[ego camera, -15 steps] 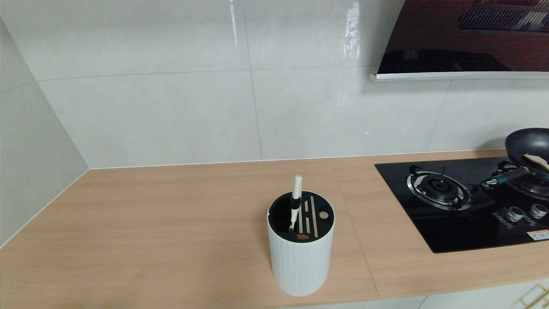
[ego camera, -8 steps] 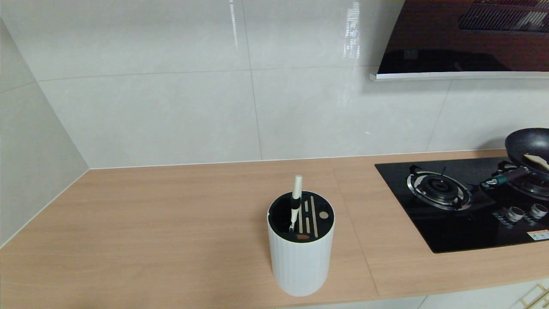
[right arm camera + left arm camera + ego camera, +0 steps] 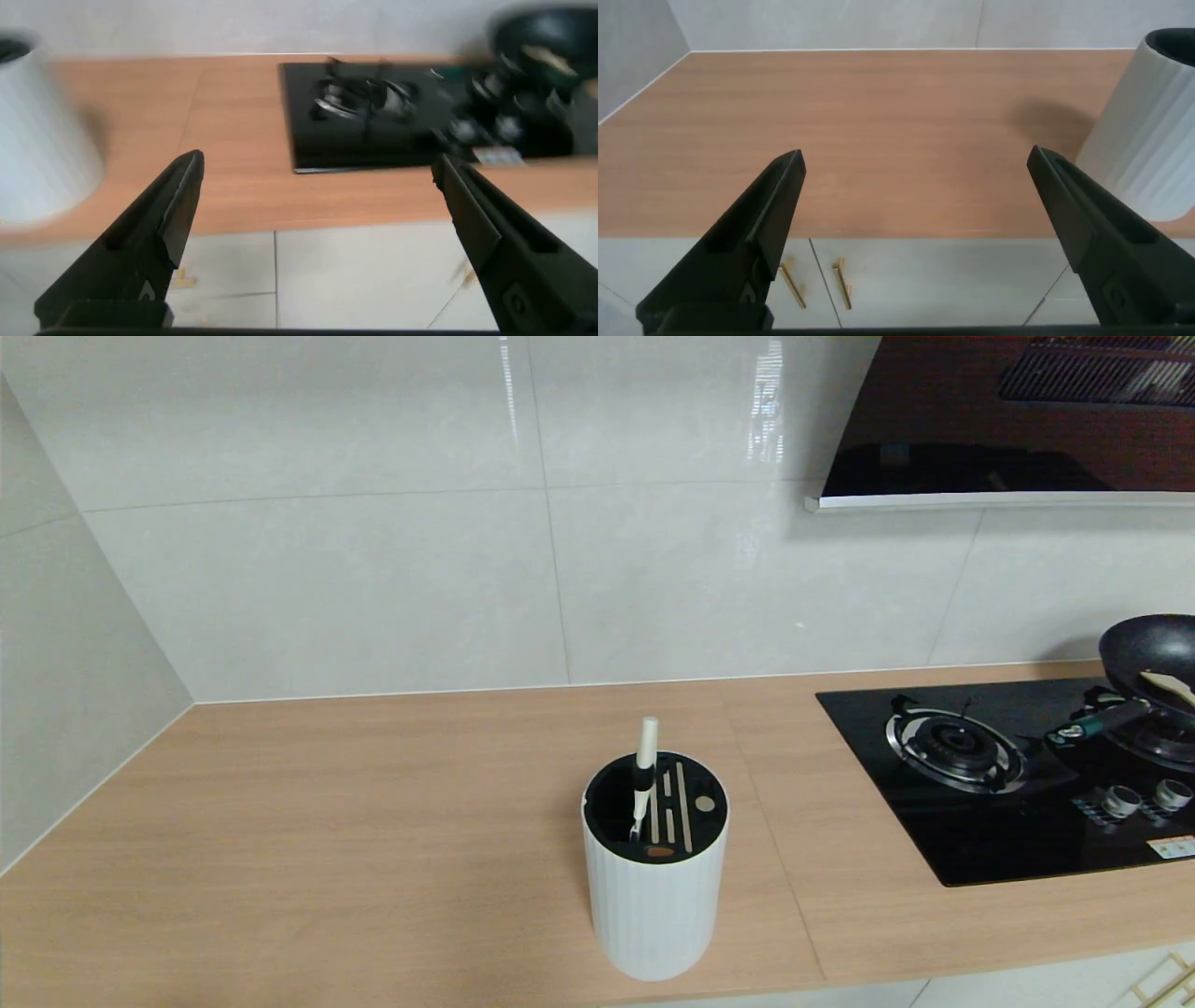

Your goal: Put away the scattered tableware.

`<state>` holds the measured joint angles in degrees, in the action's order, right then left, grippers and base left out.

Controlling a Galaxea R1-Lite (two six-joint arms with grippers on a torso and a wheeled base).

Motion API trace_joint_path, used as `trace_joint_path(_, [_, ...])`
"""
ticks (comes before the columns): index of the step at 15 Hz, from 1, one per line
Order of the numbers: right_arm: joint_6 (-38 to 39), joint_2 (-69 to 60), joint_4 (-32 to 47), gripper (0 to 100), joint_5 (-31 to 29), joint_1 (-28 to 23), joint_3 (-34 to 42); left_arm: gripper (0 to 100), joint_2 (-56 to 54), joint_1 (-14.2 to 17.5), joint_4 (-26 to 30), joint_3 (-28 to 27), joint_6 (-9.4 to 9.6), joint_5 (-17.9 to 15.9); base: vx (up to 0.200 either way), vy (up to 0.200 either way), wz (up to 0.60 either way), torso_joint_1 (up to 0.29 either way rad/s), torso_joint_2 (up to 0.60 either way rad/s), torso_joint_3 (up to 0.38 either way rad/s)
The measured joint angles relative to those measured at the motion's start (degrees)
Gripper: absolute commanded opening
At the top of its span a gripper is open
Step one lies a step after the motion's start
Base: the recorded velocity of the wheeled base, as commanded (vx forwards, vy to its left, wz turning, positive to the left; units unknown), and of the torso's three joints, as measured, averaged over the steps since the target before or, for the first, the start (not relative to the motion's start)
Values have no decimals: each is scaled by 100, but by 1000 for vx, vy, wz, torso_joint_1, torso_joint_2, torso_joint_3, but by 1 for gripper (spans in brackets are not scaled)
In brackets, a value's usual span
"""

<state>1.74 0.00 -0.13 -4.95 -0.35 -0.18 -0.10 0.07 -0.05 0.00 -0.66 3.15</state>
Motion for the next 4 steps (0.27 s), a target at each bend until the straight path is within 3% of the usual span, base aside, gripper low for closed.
trace_joint_path(4, [13,0,18,100,27,2,0,100,0,0,-2,-2,0,0,0,0,0,0,0,0])
